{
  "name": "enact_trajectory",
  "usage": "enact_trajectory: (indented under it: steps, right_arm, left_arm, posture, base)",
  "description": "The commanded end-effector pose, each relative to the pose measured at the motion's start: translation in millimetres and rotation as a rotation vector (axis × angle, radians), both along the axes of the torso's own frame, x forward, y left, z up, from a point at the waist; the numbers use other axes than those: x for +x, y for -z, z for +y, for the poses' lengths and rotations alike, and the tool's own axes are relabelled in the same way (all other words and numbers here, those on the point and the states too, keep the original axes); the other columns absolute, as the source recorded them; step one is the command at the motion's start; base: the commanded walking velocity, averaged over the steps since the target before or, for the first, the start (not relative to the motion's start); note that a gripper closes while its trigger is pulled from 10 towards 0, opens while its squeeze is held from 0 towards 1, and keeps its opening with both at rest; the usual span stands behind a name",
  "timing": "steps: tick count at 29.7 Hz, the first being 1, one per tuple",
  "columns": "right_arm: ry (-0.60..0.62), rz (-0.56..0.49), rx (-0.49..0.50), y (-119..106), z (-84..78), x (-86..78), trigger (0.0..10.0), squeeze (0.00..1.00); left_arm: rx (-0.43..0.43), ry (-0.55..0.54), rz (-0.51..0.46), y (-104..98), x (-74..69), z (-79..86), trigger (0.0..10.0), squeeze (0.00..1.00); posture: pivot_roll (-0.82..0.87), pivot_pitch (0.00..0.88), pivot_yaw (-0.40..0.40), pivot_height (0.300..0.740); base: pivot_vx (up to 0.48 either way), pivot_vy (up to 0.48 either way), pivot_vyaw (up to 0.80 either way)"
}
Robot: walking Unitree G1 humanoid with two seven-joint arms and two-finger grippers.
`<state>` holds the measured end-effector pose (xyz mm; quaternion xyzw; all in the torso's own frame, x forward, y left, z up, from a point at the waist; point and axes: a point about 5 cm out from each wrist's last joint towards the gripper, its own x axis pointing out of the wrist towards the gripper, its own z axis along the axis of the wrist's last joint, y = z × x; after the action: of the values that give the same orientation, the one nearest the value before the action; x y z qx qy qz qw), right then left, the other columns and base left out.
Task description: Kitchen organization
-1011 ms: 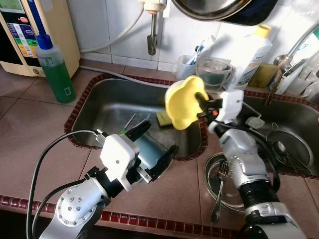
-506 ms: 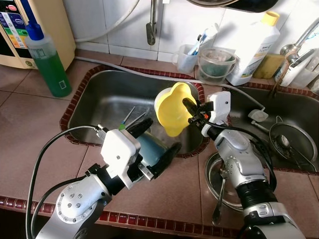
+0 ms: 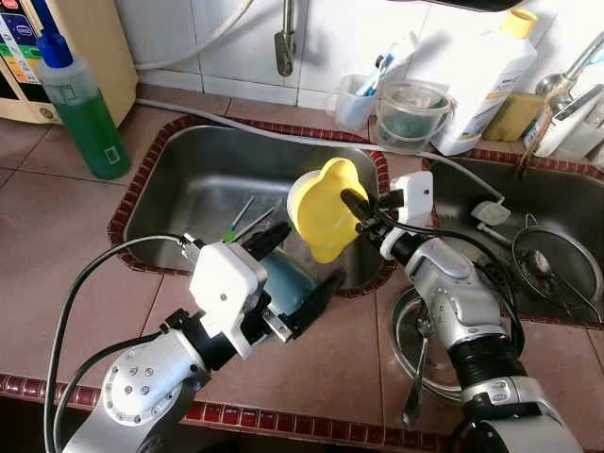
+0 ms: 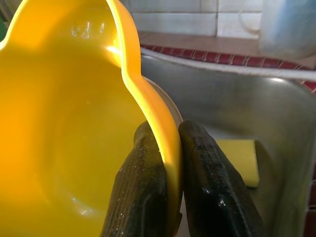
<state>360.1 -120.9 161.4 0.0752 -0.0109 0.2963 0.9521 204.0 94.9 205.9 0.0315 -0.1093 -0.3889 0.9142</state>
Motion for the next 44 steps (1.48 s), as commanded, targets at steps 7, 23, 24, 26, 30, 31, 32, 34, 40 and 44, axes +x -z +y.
enact_trajectory:
  steps: [7, 23, 24, 26, 30, 31, 32, 34, 40, 44]
  right_arm:
    - [-0.015, 0.021, 0.023, -3.7, -3.5, 2.3, 10.0, 1.00]
    - [-0.003, 0.068, 0.056, -2.5, -7.2, 4.8, 10.0, 1.00]
    - [0.001, 0.081, 0.062, -1.6, -7.1, 5.2, 10.0, 1.00]
    - [0.002, 0.084, 0.063, -1.3, -7.2, 5.4, 10.0, 1.00]
    - [0.006, 0.092, 0.078, -1.8, -8.1, 6.2, 10.0, 1.00]
    - [0.002, 0.103, 0.081, -1.4, -8.1, 6.2, 10.0, 1.00]
    - [0.002, 0.103, 0.081, -1.4, -8.1, 6.2, 10.0, 1.00]
    - [-0.002, 0.140, 0.103, 0.1, -8.1, 6.5, 10.0, 1.00]
    - [-0.013, 0.130, 0.081, 0.0, -7.2, 6.0, 10.0, 1.00]
    - [0.006, 0.093, 0.071, -2.0, -9.4, 5.9, 10.0, 1.00]
  left_arm:
    - [-0.014, 0.014, -0.007, -4.1, -3.8, -3.3, 10.0, 0.00]
    - [-0.016, 0.015, -0.005, -5.5, -3.1, -3.6, 10.0, 0.00]
    - [-0.016, 0.016, -0.005, -5.4, -2.5, -3.5, 10.0, 0.00]
    - [-0.015, 0.016, -0.004, -5.3, -2.2, -3.5, 10.0, 0.00]
    - [-0.012, 0.015, -0.010, -5.9, -2.3, -3.3, 10.0, 0.00]
    - [-0.013, 0.016, -0.009, -6.0, -2.3, -3.3, 10.0, 0.00]
    - [-0.013, 0.016, -0.009, -6.0, -2.3, -3.3, 10.0, 0.00]
    - [-0.013, 0.018, -0.008, -5.8, -2.3, -3.6, 10.0, 0.00]
    - [-0.013, 0.020, -0.010, -6.0, -1.7, -3.7, 10.0, 0.00]
    - [-0.012, 0.020, -0.012, -5.9, -1.3, -3.8, 10.0, 0.00]
  posture:
    - [-0.06, 0.197, -0.088, 0.740]
    - [-0.06, 0.193, -0.088, 0.740]
    - [-0.06, 0.191, -0.085, 0.740]
    - [-0.06, 0.191, -0.085, 0.740]
    - [-0.06, 0.191, -0.085, 0.740]
    - [-0.06, 0.191, -0.085, 0.740]
    - [-0.06, 0.191, -0.085, 0.740]
    - [-0.06, 0.185, -0.082, 0.740]
    - [-0.06, 0.180, -0.083, 0.740]
    - [-0.05, 0.171, -0.083, 0.740]
  base:
    - [0.000, 0.000, 0.00]
    - [0.000, 0.000, 0.00]
    - [0.000, 0.000, 0.00]
    - [0.000, 0.000, 0.00]
    - [0.000, 0.000, 0.00]
    - [0.000, 0.000, 0.00]
    - [0.000, 0.000, 0.00]
    - [0.000, 0.000, 0.00]
    - [0.000, 0.000, 0.00]
    - [0.000, 0.000, 0.00]
